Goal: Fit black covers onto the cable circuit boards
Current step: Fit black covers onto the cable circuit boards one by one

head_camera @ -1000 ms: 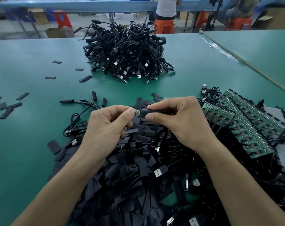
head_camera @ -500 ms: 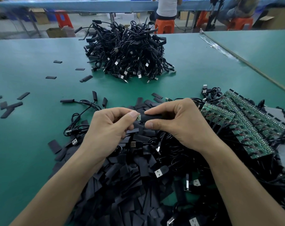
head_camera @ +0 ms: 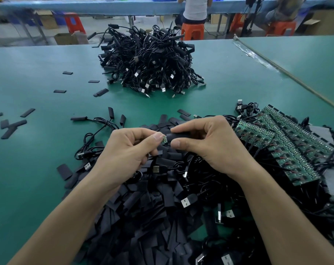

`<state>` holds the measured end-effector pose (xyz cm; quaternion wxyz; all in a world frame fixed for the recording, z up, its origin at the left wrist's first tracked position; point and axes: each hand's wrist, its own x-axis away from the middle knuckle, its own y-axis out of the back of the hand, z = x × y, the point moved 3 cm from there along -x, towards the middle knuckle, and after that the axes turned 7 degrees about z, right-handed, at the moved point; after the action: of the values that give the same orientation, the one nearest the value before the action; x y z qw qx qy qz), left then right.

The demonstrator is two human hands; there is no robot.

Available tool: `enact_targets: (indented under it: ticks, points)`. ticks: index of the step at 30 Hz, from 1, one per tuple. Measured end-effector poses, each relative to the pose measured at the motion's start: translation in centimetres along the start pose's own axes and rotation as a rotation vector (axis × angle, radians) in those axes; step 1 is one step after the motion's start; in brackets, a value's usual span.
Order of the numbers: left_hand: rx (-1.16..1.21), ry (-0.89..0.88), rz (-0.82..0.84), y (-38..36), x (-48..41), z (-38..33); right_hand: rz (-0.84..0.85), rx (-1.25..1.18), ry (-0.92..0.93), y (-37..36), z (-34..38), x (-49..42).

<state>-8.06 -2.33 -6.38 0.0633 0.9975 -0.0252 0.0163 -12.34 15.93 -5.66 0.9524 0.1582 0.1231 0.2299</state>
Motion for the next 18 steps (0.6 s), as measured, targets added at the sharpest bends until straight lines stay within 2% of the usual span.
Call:
enact_targets:
  ticks: [6, 18]
  points:
    - [0.011, 0.020, 0.031, 0.00, 0.09, -0.05, 0.039, -0.138, 0.027, 0.04, 0.00, -0.02]
    - [0.009, -0.014, 0.025, -0.37, 0.26, -0.08, 0.081, -0.087, 0.082, -0.59, 0.20, 0.05]
